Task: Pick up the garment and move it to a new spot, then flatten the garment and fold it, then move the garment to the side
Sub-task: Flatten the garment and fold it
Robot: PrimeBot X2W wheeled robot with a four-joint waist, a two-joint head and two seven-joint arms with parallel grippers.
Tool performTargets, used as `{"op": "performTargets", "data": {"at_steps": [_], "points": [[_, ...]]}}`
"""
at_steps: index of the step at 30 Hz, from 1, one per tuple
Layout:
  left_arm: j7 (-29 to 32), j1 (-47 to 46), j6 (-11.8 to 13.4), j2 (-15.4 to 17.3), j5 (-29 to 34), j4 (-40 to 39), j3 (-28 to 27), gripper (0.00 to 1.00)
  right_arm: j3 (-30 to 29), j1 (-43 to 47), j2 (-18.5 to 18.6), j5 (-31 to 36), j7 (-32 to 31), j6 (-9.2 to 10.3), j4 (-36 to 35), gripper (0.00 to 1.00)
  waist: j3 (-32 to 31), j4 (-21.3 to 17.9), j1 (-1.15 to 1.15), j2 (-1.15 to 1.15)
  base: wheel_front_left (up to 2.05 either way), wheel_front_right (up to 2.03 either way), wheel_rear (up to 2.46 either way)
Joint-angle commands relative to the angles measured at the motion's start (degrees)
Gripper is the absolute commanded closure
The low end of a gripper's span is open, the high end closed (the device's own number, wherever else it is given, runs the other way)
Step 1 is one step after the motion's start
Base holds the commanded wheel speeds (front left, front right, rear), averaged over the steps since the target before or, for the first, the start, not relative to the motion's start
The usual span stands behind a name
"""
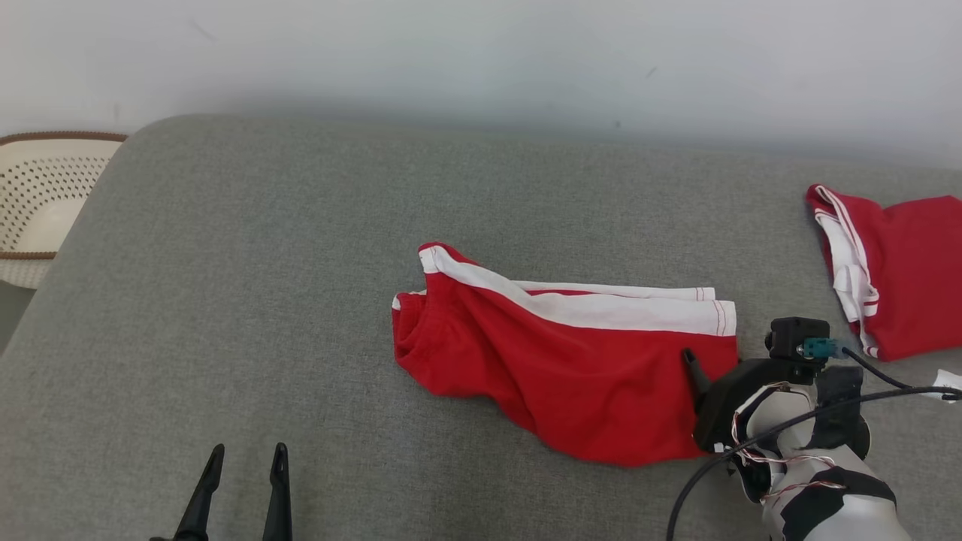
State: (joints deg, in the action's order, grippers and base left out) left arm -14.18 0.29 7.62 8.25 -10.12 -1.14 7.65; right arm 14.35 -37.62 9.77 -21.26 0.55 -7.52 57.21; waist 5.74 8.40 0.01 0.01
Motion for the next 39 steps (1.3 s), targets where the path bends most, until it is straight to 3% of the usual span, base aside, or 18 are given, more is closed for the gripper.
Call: {"op": "performTargets", "data": {"at_steps": [1,4,5,7,14,24,31,39], "points": [[-0.4,-0.6,-0.1,0.0,-0.2,0.3,-0.1,0.0,0.6,-0.8,-0.4,-0.7,0.1,0.07,1.2,0.0,0.7,0.6,-0.01,-0.01,0.0,0.0,0.0],[-0.5,-1.0,-0.2,0.0,-0.3,0.7,-0.1,0.0,1.8,-1.4,-1.0,-1.9,-0.1,0.06,3.4,0.0,1.0,0.8,-0.01,-0.01,0.0,0.0,0.0],[-0.6,-1.3,-0.3,0.1,-0.2,0.9,0.0,0.0,2.5,-1.9,-1.5,-3.3,0.5,0.04,4.1,0.51,1.1,0.9,-0.01,-0.01,0.0,0.0,0.0],[-0.6,-1.6,-0.3,0.1,-0.3,1.1,0.0,0.0,3.3,-2.3,-1.4,-4.3,1.7,0.03,4.3,1.0,1.2,1.0,-0.01,-0.01,0.0,0.0,0.0],[-0.8,-1.1,0.2,0.2,-0.5,1.8,-0.2,0.0,6.3,-2.3,0.5,-8.0,5.0,0.06,4.3,1.0,0.4,0.6,-0.01,-0.01,0.0,0.0,0.0],[-0.9,0.1,0.4,0.2,-0.8,1.8,-0.1,0.0,11.8,-0.1,5.2,-12.6,5.1,0.06,1.1,1.0,-2.1,-1.3,-0.01,-0.01,0.0,0.0,0.0],[-1.0,1.0,0.5,0.0,-1.0,1.6,0.2,0.0,15.9,0.3,7.3,-17.4,4.0,0.06,-5.3,1.0,-2.8,-2.3,-0.01,-0.01,0.0,0.0,0.0],[-1.0,1.0,0.3,-0.2,-1.2,1.7,1.0,0.0,20.1,0.6,6.9,-26.6,0.7,0.06,-16.2,1.0,-3.4,-1.6,-0.01,-0.01,0.0,0.0,0.0]]}}
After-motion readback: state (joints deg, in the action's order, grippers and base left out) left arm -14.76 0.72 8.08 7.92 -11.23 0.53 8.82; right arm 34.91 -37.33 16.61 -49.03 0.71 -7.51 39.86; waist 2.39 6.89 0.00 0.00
